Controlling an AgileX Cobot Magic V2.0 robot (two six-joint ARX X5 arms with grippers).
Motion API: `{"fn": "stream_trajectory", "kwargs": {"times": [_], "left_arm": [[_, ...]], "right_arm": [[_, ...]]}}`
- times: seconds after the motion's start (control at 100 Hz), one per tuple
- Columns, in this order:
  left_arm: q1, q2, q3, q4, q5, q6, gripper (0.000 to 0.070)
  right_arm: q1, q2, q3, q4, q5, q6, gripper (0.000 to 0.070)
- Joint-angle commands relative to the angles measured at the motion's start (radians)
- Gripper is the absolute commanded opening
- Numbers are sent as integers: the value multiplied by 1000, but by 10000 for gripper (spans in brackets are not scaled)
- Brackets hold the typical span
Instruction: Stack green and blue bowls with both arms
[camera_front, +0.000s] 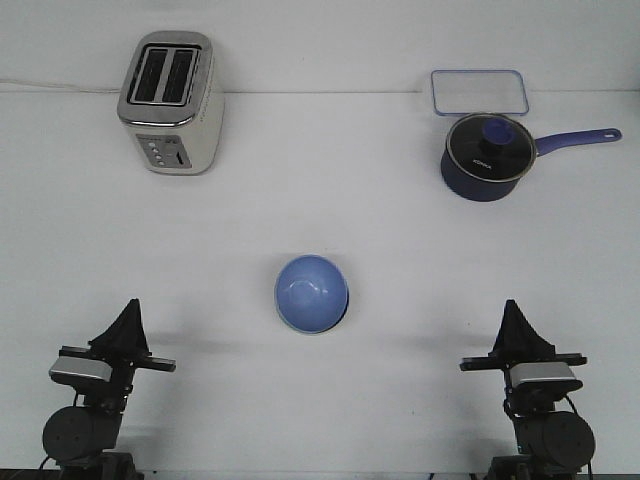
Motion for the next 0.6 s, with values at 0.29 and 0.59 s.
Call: {"fn": "stream_trajectory", "kwargs": {"times": [0.29,0.59], "left_arm": [[0,-2,-19,7,-3,1,12],[0,-2,-19,8,-3,1,12]], "right_arm": [[-3,-2,-69,8,1,0,8],[-3,-2,-75,16,1,0,8]]}}
